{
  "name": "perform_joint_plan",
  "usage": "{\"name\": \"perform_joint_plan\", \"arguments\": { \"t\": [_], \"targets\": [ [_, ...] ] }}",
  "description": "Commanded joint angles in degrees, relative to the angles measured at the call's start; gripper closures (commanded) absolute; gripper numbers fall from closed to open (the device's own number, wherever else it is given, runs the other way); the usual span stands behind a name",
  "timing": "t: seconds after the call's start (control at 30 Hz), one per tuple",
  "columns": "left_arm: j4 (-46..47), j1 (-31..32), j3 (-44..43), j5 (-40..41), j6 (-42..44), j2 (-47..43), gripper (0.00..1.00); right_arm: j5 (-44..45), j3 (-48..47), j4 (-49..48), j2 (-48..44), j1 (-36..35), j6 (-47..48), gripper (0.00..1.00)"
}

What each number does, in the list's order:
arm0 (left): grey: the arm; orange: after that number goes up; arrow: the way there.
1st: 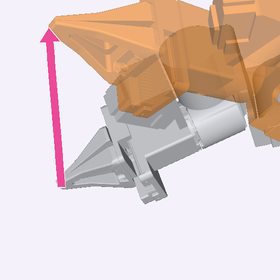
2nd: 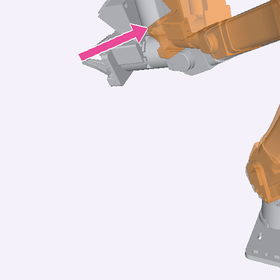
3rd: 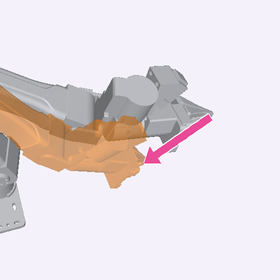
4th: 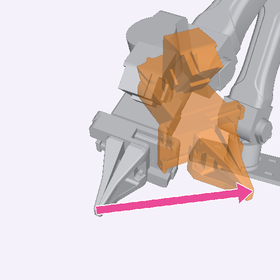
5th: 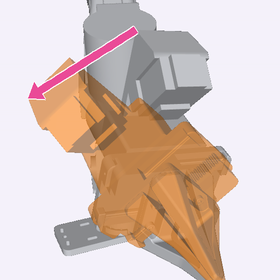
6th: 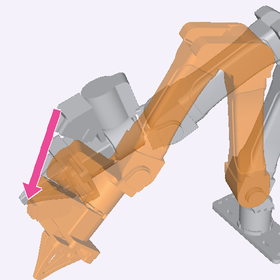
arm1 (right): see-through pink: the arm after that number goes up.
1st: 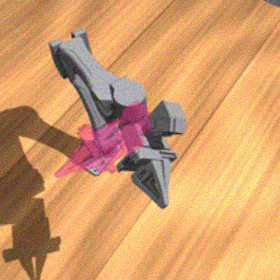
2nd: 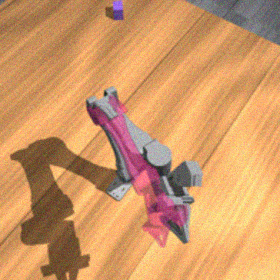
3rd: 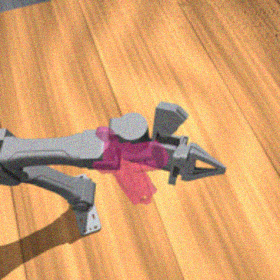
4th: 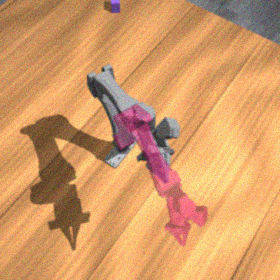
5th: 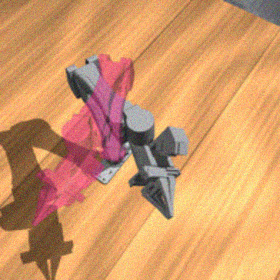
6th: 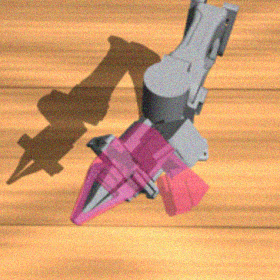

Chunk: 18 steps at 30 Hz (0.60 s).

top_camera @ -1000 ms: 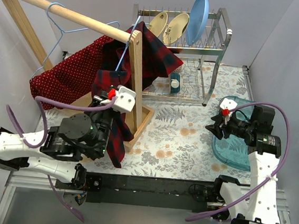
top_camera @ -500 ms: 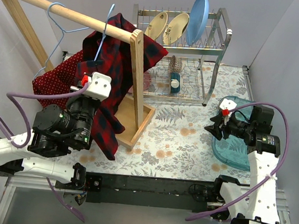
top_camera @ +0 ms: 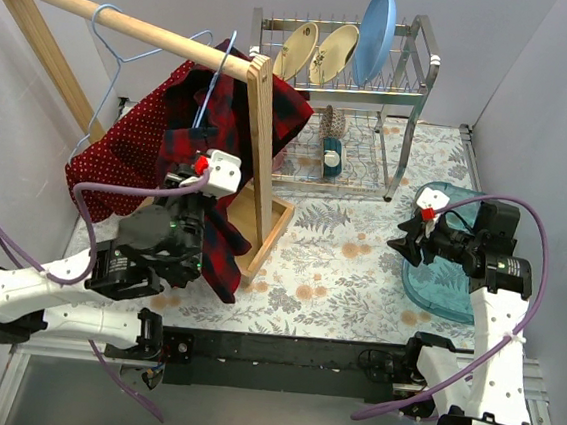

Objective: Place the skirt on the hanger

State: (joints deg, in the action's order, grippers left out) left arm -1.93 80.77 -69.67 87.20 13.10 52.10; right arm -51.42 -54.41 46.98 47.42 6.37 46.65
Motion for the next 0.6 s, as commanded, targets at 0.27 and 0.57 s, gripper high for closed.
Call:
{"name": "perform_joint_plan", "arguments": {
  "t": [0.27,0.57],
  "targets": [
    [-33.5,-22.4,-6.5,-29.0,-36.6,5.0,1.00,1.0,-1.1,2.3,-2.5,0.5,1.7,0.46],
    [-36.6,-22.5,-4.4,-39.3,-45.9,-2.3,1.00,-1.0,-1.2,1.4,-1.2,0.5,0.6,0.46]
  ]
}}
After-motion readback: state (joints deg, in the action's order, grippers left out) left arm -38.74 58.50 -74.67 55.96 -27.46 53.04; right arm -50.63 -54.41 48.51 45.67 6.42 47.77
